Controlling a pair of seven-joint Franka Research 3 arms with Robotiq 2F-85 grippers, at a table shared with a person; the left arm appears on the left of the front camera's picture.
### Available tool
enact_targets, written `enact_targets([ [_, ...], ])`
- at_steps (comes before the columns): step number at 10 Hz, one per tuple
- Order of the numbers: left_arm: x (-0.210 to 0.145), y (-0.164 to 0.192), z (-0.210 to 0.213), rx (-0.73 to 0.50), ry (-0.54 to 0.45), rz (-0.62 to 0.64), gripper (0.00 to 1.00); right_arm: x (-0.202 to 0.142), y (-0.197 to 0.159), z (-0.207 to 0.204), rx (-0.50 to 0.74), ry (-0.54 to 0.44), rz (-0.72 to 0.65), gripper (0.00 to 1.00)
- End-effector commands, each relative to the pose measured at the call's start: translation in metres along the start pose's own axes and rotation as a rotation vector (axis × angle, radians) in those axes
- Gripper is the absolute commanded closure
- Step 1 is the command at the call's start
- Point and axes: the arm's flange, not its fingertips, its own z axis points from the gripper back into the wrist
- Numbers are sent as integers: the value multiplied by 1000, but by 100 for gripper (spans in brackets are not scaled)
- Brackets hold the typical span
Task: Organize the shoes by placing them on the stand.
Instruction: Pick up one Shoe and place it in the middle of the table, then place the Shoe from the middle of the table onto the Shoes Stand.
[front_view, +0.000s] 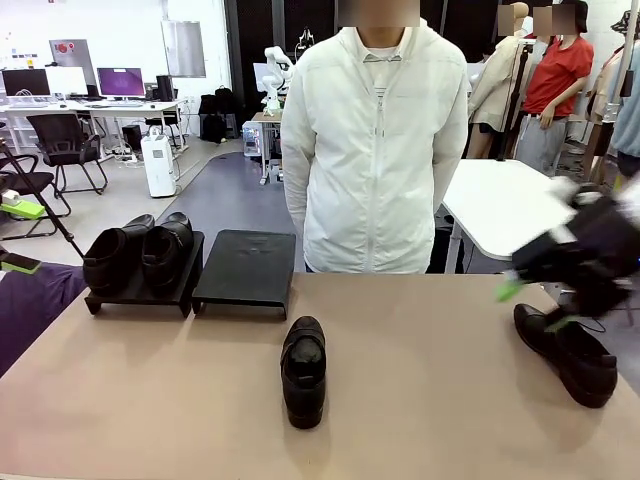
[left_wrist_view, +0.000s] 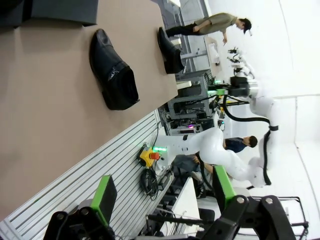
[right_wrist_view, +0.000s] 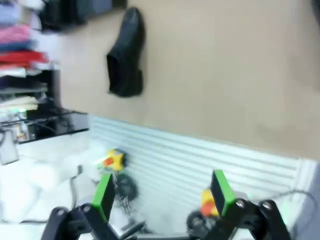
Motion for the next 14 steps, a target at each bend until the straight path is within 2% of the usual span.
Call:
enact_targets([
  [1,-1,-3,-1,-17,-10,7,0,8,-43,65,261,23,-107,0],
  [2,-1,-3,-1,-17,-10,7,0,7,-64,77,358,7,-132,0],
  [3,-1,-3,-1,-17,-10,7,0,9,-83,74,352,-112,-221,0],
  [4,-1,-3,-1,-17,-10,7,0,-16,-57,80,240,-3,-105,0],
  [14,0,0,0,0,0,-1,0,-16,-57,80,240,-3,-105,0],
])
